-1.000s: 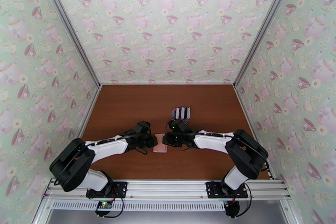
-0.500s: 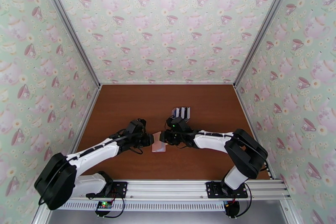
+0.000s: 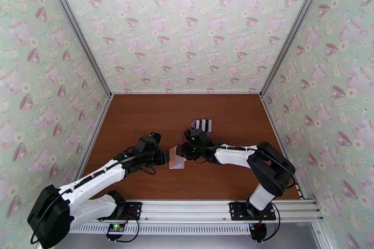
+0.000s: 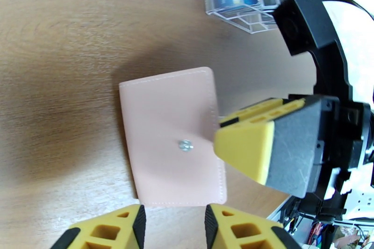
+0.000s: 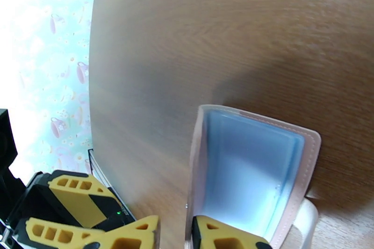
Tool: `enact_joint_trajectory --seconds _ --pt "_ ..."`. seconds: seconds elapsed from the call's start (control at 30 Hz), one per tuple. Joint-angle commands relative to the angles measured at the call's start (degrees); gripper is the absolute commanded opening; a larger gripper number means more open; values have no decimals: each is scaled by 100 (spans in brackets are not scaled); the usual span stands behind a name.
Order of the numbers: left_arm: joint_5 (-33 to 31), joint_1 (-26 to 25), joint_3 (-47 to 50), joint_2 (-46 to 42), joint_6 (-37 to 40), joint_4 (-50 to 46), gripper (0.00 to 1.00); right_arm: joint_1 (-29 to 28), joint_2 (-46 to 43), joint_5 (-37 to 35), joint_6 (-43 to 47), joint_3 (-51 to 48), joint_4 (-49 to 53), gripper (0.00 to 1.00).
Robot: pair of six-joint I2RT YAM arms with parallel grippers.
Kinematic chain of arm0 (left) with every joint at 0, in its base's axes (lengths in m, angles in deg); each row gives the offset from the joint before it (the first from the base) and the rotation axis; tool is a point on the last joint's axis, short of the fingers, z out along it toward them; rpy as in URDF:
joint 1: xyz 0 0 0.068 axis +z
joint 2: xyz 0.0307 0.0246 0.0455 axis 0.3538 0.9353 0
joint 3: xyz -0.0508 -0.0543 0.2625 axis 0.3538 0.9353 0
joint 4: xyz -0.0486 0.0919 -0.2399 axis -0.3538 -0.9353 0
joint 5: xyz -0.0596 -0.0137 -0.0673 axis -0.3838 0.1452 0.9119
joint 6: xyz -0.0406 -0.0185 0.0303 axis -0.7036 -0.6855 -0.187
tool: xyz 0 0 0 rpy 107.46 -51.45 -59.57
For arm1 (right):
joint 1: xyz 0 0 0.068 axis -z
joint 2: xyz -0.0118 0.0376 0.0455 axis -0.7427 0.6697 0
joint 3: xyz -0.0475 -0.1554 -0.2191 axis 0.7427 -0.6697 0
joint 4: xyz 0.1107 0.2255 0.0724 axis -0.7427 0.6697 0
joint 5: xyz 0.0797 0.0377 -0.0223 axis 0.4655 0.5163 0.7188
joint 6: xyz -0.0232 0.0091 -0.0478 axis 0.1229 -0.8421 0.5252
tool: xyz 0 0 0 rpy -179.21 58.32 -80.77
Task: Put the credit cards into the card holder
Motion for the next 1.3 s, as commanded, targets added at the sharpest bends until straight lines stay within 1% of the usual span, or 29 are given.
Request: enact_joint_trajectory --seconds 0.0,0.13,0.5,0.97,1.03,1.27 --pt "-102 -68 27 -72 109 -164 40 10 112 225 -118 212 -215 27" --pt "-172 -151 19 -120 126 -159 41 9 198 381 -281 235 -463 27" --pt "-252 -231 12 -89 179 -73 43 -110 483 568 -389 508 -601 27" --pt "-409 -284 40 200 258 26 44 -158 761 710 -633 558 -882 26" --pt "-461 -284 69 228 274 11 42 -153 775 710 -642 540 -917 26" --pt "-699 -283 361 49 233 101 24 -157 681 557 -556 413 -805 27"
